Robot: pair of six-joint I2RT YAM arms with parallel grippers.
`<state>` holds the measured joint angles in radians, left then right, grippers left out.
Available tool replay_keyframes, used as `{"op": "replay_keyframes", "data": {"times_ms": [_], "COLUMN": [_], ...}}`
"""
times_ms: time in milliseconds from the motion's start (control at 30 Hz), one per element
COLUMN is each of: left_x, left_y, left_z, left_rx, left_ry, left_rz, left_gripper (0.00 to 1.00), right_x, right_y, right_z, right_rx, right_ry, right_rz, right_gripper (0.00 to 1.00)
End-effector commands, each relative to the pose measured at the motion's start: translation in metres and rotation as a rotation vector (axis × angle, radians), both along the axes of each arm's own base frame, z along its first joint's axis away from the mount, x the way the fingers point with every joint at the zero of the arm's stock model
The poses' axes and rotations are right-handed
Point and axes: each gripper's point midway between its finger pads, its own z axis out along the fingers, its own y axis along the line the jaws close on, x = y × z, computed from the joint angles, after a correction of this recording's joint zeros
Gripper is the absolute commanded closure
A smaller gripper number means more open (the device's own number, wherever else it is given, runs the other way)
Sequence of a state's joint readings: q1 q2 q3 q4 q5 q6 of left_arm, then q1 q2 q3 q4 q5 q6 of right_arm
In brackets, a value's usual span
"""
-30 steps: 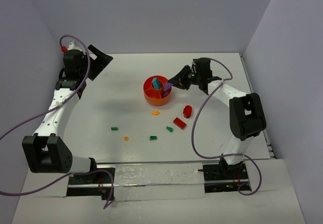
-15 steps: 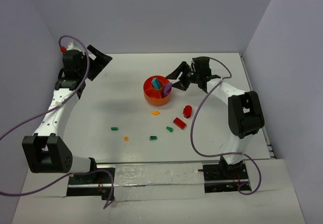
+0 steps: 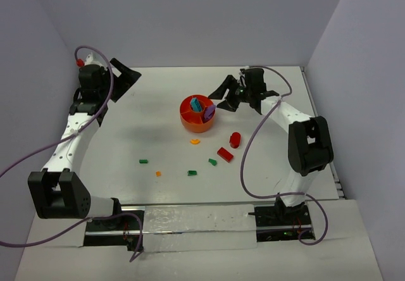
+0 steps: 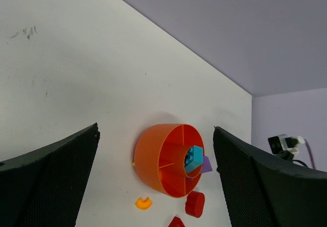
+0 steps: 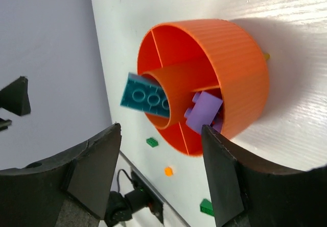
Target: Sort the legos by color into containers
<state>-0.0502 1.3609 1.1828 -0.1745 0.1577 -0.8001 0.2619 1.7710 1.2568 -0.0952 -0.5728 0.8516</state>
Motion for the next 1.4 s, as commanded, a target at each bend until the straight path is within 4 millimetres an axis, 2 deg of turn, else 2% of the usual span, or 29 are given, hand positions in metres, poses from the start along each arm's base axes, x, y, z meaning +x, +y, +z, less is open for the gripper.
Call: {"op": "replay_keyframes", "data": {"times_ms": [0,167,300,333,367,433,467,500,533,667,800,900,1033,1200,1300,1367], "left_x": [0.0,-0.004,-0.008,-0.009,-0.008,-0.009,-0.009,-0.008,-0.008,-0.007,-0.008,-0.01,-0.019,-0.03,-0.035,-0.035], "left_y": [0.009,0.012,0.006,0.003,0.009,0.003,0.004,0.001,-0.002,-0.004,0.0,0.004,0.008,0.005,0.0,-0.003], "left_z": [0.035,0.033,0.031,0.029,0.027,0.028,0.027,0.027,0.025,0.024,0.019,0.016,0.01,0.009,0.01,0.01], "left_rx": [0.096,0.223,0.355,0.399,0.423,0.453,0.462,0.468,0.47,0.475,0.484,0.491,0.5,0.515,0.529,0.533], "left_ry": [-0.149,-0.184,-0.219,-0.231,-0.225,-0.241,-0.241,-0.246,-0.248,-0.246,-0.234,-0.224,-0.218,-0.269,-0.288,-0.28], "left_rz": [0.002,-0.011,-0.036,-0.044,-0.014,-0.024,-0.021,-0.027,-0.033,-0.034,-0.015,0.003,0.007,-0.023,-0.067,-0.095], "left_gripper": [0.02,0.03,0.03,0.02,0.01,0.02,0.02,0.02,0.02,0.02,0.02,0.02,0.02,0.01,0.01,0.01], "right_x": [-0.012,-0.033,-0.059,-0.067,-0.07,-0.082,-0.086,-0.092,-0.096,-0.101,-0.102,-0.107,-0.115,-0.117,-0.125,-0.123], "right_y": [-0.016,-0.047,-0.083,-0.102,-0.108,-0.12,-0.124,-0.124,-0.124,-0.122,-0.13,-0.126,-0.107,-0.061,-0.044,-0.037], "right_z": [0.069,0.057,0.032,0.021,0.017,0.005,0.001,-0.007,-0.013,-0.024,-0.042,-0.052,-0.044,-0.002,0.001,-0.002], "right_rx": [-0.095,-0.31,-0.51,-0.596,-0.622,-0.668,-0.678,-0.679,-0.685,-0.697,-0.76,-0.796,-0.78,-0.742,-0.784,-0.812], "right_ry": [-0.23,-0.275,-0.224,-0.193,-0.188,-0.136,-0.112,-0.084,-0.068,-0.016,0.071,0.112,0.056,-0.303,-0.409,-0.424], "right_rz": [0.049,0.091,0.084,0.059,0.046,0.02,0.007,0.026,0.049,0.108,0.125,0.172,0.314,0.484,0.591,0.639], "right_gripper": [0.29,0.33,0.38,0.38,0.38,0.38,0.34,0.15,0.03,0.0,0.0,0.0,0.0,0.21,0.27,0.28]}}
